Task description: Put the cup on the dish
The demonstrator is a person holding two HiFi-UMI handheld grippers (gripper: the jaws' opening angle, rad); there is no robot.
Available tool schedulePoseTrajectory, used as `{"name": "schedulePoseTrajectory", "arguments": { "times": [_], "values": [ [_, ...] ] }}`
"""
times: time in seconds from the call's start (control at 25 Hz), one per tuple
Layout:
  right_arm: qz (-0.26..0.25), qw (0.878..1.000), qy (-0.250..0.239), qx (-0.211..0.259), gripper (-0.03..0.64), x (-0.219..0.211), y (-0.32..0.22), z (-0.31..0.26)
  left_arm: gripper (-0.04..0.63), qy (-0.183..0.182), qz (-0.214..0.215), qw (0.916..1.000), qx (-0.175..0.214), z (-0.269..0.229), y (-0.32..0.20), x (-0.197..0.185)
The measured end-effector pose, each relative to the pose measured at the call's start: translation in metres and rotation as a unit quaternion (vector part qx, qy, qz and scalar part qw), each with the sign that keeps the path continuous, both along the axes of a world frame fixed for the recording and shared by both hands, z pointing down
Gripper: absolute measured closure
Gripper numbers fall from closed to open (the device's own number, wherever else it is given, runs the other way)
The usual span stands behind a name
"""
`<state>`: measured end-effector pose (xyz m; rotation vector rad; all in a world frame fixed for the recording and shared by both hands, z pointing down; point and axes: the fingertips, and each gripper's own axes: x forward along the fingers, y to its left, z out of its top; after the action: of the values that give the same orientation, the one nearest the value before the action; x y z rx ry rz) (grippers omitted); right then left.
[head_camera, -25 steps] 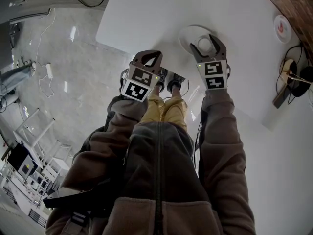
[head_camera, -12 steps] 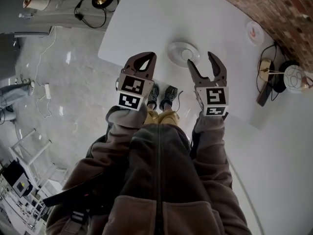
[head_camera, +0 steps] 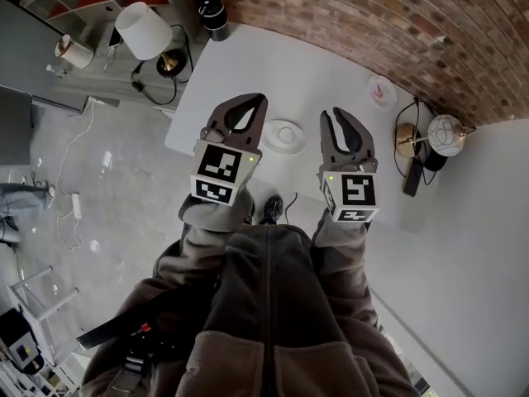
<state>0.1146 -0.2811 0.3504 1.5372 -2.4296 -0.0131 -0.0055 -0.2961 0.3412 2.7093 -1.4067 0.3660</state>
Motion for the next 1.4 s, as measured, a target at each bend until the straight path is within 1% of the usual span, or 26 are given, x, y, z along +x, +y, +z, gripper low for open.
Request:
{"name": "schedulePoseTrajectory", "arguments": {
  "times": [0.08, 0.16, 0.32, 0.48, 0.84, 1.04, 1.4],
  "values": [
    [0.007, 1.000, 0.000, 0.019, 0.585, 0.004, 0.002, -0.022, 0.590, 0.005, 0.001, 0.9998, 0.017, -0.020, 0.002, 0.005],
    [0.012, 0.999, -0.006, 0.035, 0.612, 0.006, 0.004, -0.044, 0.589, 0.012, -0.002, 0.9994, 0.031, -0.039, 0.003, 0.007],
    [0.014, 0.998, -0.011, 0.060, 0.614, 0.004, 0.003, -0.080, 0.589, 0.022, -0.012, 0.9979, 0.059, -0.077, 0.001, 0.011],
    [0.024, 0.996, -0.020, 0.080, 0.614, 0.004, -0.002, -0.110, 0.589, 0.027, -0.012, 0.9953, 0.092, -0.108, -0.003, 0.016],
    [0.034, 0.991, -0.033, 0.129, 0.614, 0.012, -0.008, -0.163, 0.589, 0.026, 0.005, 0.9899, 0.139, -0.156, -0.008, 0.028],
    [0.032, 0.987, -0.031, 0.152, 0.614, 0.012, -0.011, -0.181, 0.589, 0.024, 0.013, 0.9877, 0.154, -0.169, -0.011, 0.034],
    [0.028, 0.984, -0.030, 0.171, 0.614, 0.015, -0.014, -0.198, 0.589, 0.023, 0.021, 0.9851, 0.169, -0.184, -0.012, 0.042]
  ]
}}
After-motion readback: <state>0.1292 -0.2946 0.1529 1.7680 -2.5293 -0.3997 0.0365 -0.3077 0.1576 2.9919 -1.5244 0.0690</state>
